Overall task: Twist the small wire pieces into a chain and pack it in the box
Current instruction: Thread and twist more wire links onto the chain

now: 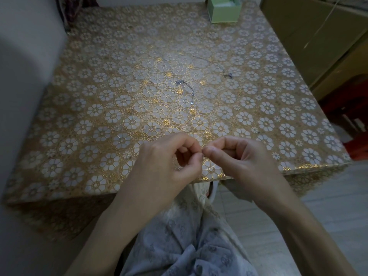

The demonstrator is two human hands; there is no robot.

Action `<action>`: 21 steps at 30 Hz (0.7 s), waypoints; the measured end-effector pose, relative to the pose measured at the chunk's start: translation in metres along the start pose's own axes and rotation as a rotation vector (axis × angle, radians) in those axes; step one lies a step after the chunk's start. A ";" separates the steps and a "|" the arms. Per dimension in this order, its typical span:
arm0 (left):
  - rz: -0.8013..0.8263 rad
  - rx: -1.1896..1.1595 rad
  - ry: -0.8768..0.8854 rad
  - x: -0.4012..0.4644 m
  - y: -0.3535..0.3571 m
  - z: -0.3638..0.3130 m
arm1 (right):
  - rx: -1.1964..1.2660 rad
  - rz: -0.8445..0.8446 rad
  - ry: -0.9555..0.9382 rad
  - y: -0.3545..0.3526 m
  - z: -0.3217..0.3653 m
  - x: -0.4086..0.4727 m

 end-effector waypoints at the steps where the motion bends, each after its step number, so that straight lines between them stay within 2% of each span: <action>1: 0.007 -0.045 -0.012 0.000 0.000 0.003 | -0.008 0.005 -0.006 0.000 0.001 0.000; 8: 0.095 -0.320 -0.092 0.003 0.013 0.020 | -0.096 0.018 -0.039 -0.001 0.001 0.001; 14: 0.122 -0.407 -0.107 0.004 0.017 0.022 | -0.117 0.108 -0.070 0.006 0.000 0.001; 21: 0.143 -0.446 -0.072 0.005 0.017 0.021 | -0.079 0.127 -0.088 0.007 0.003 0.001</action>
Point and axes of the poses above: each hand's wrist, its own x-axis towards the middle knuckle, its own y-axis out of the palm, z = x × y, the point moved 10 cm from there along x, towards the middle knuckle, and after that the axes turned 14 degrees about z, right-handed, at the moved point
